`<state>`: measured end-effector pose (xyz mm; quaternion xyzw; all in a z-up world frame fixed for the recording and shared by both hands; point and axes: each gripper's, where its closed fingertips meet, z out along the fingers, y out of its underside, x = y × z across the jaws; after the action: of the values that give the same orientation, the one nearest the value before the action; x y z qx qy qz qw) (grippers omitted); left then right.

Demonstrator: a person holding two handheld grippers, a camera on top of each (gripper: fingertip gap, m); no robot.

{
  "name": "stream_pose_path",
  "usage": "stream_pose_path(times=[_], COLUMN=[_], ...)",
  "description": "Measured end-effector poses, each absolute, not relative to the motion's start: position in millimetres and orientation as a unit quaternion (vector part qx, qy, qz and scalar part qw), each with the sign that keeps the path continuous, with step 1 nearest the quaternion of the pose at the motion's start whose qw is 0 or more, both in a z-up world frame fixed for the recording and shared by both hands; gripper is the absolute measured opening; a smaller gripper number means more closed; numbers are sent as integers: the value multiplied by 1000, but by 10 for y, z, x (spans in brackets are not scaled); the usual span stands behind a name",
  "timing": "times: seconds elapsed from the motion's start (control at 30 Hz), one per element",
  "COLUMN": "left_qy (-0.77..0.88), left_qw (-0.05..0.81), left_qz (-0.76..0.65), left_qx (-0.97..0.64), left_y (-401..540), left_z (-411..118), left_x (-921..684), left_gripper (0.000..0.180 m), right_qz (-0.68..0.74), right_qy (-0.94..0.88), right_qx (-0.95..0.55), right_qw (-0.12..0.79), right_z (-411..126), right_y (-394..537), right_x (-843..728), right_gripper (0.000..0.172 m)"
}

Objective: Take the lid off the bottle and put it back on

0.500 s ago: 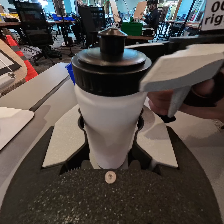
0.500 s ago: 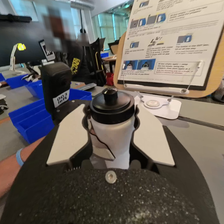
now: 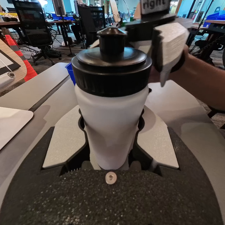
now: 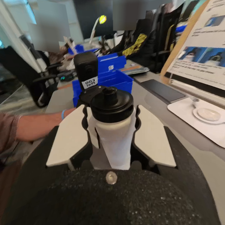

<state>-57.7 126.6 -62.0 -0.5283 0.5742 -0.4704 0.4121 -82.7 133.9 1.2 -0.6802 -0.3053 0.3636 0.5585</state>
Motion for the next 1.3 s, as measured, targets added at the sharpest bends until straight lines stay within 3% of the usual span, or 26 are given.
stream_pose_path(times=[0.07, 0.23, 0.33, 0.5, 0.83, 0.93, 1.03, 1.13, 1.3], left_qy=[572, 571, 571, 573, 573, 575, 575, 573, 575], left_qw=[412, 415, 415, 413, 412, 411, 411, 412, 410], left_qz=[-472, -472, -472, -470, -471, -469, -469, -470, -470], left_qx=[-529, -528, -529, -529, -530, -529, -529, -530, -530], left_y=[1273, 1273, 1273, 1270, 1277, 1271, 1271, 1274, 1270], left_z=[-618, -617, -617, -619, -618, -620, -620, -619, -621], left_x=[-578, -573, -573, -572, -569, -567, -567, -566, -567], left_gripper=[87, 87, 87, 87, 87, 87, 87, 87, 87], right_qz=[329, 192, 129, 162, 380, 385, 302, 197, 172], right_qy=[-234, -85, -62, -122, -348, -295, -193, -129, -104], right_qx=[-668, -662, -689, -712, -656, -643, -650, -673, -693], right_qw=[625, 720, 711, 672, 552, 593, 670, 701, 693], right_z=[77, 47, 6, -19, -6, 127, 154, 67, -7], right_y=[1307, 1225, 1334, 1434, 1377, 1340, 1348, 1330, 1403], right_x=[-755, -757, -763, -854, -903, -856, -736, -750, -898], right_gripper=[86, 85, 82, 71, 71, 82, 90, 90, 83])
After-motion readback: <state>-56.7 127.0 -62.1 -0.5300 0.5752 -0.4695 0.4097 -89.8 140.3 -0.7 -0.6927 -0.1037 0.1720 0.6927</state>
